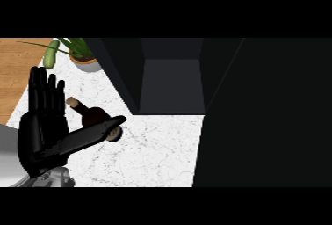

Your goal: Pick up the wine, place it into the cabinet and close the cabinet

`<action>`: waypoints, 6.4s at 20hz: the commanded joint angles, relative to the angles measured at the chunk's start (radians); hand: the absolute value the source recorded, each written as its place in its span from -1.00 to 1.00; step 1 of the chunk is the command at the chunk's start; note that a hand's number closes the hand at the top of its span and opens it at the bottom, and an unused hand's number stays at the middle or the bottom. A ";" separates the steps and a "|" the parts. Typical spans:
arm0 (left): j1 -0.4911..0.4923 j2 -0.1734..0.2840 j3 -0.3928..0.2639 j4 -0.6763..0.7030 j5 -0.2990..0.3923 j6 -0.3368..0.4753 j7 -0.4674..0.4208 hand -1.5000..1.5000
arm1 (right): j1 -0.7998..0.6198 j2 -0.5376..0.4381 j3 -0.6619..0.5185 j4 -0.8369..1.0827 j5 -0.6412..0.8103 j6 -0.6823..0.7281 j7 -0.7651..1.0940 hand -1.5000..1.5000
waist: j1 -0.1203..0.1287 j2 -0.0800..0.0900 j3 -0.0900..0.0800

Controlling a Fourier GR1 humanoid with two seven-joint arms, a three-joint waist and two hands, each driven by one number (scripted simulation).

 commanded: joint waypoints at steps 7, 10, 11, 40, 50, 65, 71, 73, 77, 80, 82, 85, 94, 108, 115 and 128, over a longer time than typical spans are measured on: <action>0.137 -0.003 0.155 0.206 0.231 -0.187 -0.284 -1.00 | 0.052 0.010 -0.035 -0.037 -0.073 0.032 -0.050 -1.00 | 0.001 0.001 0.000; 0.054 -0.007 0.210 0.382 0.256 -0.228 -0.359 -1.00 | -0.020 0.011 -0.037 -0.031 -0.054 0.009 0.011 -1.00 | -0.002 0.002 0.000; 0.160 -0.048 0.145 0.296 0.244 -0.223 -0.357 -1.00 | 0.020 -0.004 -0.067 -0.035 -0.082 0.036 -0.008 -1.00 | 0.002 0.000 0.000; -0.038 -0.093 0.371 1.114 0.453 -0.576 -0.934 -1.00 | -0.059 0.035 -0.032 -0.054 -0.045 0.005 0.082 -1.00 | -0.001 0.001 0.000; -0.224 -0.078 0.415 1.422 0.452 -0.651 -1.109 -1.00 | -0.044 0.043 -0.005 -0.060 -0.006 0.009 0.062 -1.00 | -0.008 0.002 -0.001; -0.302 -0.101 0.434 1.457 0.518 -0.601 -1.148 1.00 | -0.003 0.079 0.103 -0.087 0.089 -0.020 0.100 -1.00 | -0.002 -0.001 0.000; -0.282 -0.086 0.416 1.403 0.529 -0.663 -1.089 1.00 | -0.021 0.047 -0.014 -0.038 -0.030 0.025 0.062 -1.00 | 0.003 -0.001 0.001; -0.319 -0.095 0.419 1.455 0.527 -0.683 -1.108 1.00 | 0.002 0.020 -0.046 -0.094 -0.072 0.052 0.085 -1.00 | -0.002 0.000 0.000; -0.235 0.000 0.423 1.511 0.536 -0.915 -1.139 1.00 | -0.024 0.049 -0.016 -0.018 -0.022 0.045 0.039 -1.00 | 0.000 0.002 0.000; -0.164 0.040 0.404 1.454 0.547 -1.019 -1.089 1.00 | 0.010 0.056 -0.004 -0.021 -0.005 0.050 0.019 -1.00 | 0.006 -0.001 0.000; -0.168 0.011 0.405 1.457 0.552 -1.006 -1.111 1.00 | 0.066 0.037 -0.059 -0.069 -0.072 0.080 0.009 -1.00 | 0.000 0.000 0.001; -0.134 -0.012 0.379 1.396 0.535 -0.994 -1.144 1.00 | 0.030 0.058 -0.033 -0.009 -0.031 0.082 -0.038 -1.00 | 0.004 -0.001 0.001; -0.080 -0.064 0.302 1.146 0.550 -0.963 -0.971 1.00 | 0.050 0.051 -0.045 -0.065 -0.050 0.071 0.035 -1.00 | 0.006 -0.003 0.001; 0.074 -0.103 -0.105 0.727 0.651 -0.617 -0.821 1.00 | -0.122 0.030 -0.121 0.053 -0.088 0.049 0.064 -1.00 | 0.004 0.000 0.000; 0.041 -0.103 -0.231 0.708 0.751 -0.437 -0.814 1.00 | 0.028 0.042 -0.050 -0.018 -0.047 0.090 0.009 -1.00 | 0.000 0.000 0.000; -0.185 -0.103 -0.346 1.047 0.995 -0.393 -1.049 1.00 | -0.020 0.051 -0.048 0.042 -0.033 0.083 0.006 -1.00 | -0.007 0.002 0.000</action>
